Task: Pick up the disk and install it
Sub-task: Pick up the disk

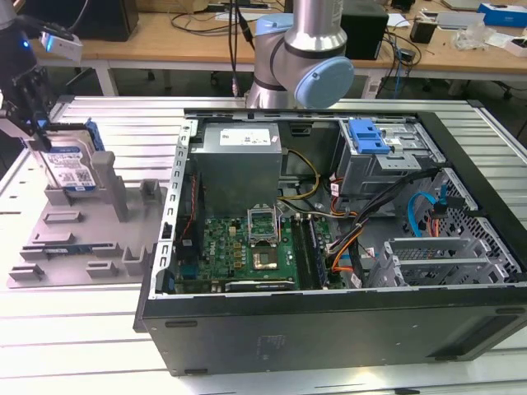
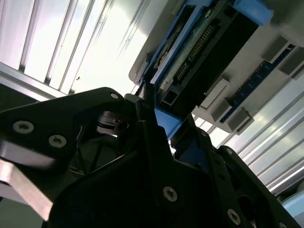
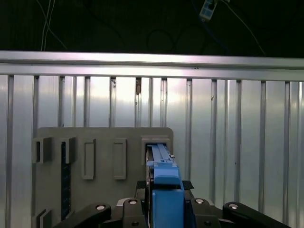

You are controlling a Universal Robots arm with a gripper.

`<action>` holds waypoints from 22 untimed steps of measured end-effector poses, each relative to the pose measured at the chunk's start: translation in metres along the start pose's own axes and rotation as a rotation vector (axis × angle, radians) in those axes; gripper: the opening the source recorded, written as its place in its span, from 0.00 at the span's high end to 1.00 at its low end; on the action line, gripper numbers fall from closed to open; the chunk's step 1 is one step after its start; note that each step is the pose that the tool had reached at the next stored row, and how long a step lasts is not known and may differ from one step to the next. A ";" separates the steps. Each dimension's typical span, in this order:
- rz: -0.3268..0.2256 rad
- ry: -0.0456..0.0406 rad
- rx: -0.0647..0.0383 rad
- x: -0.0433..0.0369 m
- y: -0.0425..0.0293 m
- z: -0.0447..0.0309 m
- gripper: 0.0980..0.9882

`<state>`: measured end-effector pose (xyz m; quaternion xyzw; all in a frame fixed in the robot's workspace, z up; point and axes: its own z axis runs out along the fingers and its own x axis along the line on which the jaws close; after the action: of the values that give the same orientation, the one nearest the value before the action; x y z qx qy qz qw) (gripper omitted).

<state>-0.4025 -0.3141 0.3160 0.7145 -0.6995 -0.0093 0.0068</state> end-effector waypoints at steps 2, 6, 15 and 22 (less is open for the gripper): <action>0.000 0.0000 0.000 0.0000 0.0001 -0.0061 0.70; 0.000 0.0000 0.000 -0.0001 0.0006 -0.0249 0.70; 0.000 0.0000 0.000 -0.0002 0.0013 -0.0633 0.70; 0.000 0.0000 0.000 -0.0003 0.0016 -0.0870 0.70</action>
<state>-0.4022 -0.3141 0.4030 0.7145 -0.6995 -0.0093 0.0067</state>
